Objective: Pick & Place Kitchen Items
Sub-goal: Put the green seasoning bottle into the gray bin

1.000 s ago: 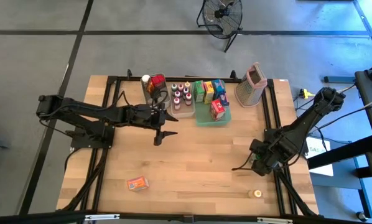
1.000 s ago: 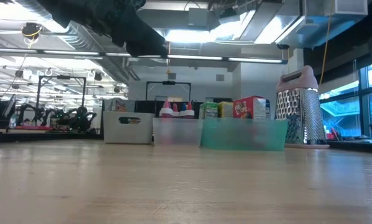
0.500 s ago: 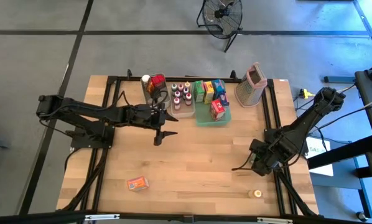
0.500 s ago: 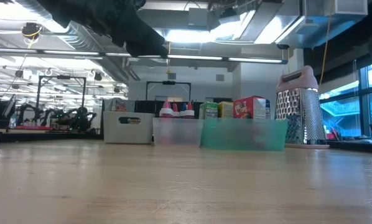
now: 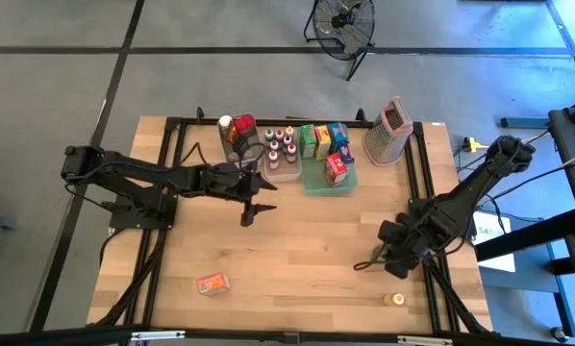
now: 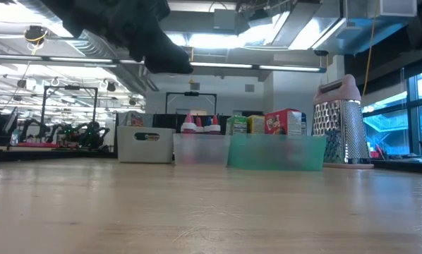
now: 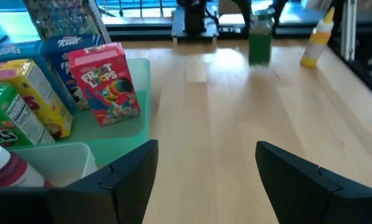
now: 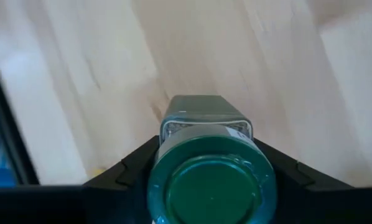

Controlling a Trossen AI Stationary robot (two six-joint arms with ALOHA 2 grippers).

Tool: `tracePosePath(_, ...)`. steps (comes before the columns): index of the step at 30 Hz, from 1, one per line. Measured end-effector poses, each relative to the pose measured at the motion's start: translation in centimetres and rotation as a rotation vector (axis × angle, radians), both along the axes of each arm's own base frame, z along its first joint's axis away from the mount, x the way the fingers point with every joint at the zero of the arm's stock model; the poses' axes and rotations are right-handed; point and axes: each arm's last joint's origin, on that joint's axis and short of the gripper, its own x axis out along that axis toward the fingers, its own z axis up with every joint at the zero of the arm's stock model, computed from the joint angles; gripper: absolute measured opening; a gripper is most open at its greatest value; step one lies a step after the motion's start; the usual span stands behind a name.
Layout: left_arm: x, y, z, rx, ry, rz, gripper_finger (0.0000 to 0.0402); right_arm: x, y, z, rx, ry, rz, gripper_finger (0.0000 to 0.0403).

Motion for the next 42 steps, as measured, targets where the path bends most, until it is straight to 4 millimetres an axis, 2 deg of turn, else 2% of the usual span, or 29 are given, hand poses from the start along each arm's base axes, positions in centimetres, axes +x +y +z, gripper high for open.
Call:
tracePosePath(9,0.4,-0.2,1.0,-0.138,-0.117,0.053,0.0265,3.0,-0.3,2.5,-0.09,-0.277,0.161,0.0202)
tracePosePath(14,1.0,-1.8,1.2,-0.126,-0.174,-0.015,0.0265,4.5,-1.2,3.1,-0.157,-0.373,0.226,0.0202)
tracePosePath(19,2.6,-3.5,0.3,-0.083,-0.262,-0.04,0.0265,6.2,-2.1,3.3,-0.22,-0.446,0.279,0.0203)
tracePosePath(30,7.3,-3.6,-1.4,-0.077,-0.195,-0.005,0.0265,9.7,-3.6,3.3,-0.35,-0.592,0.352,0.0203)
tracePosePath(42,9.8,-3.9,-2.1,-0.033,-0.119,-0.017,0.0267,11.1,-4.9,3.4,-0.418,-0.636,0.351,0.0204)
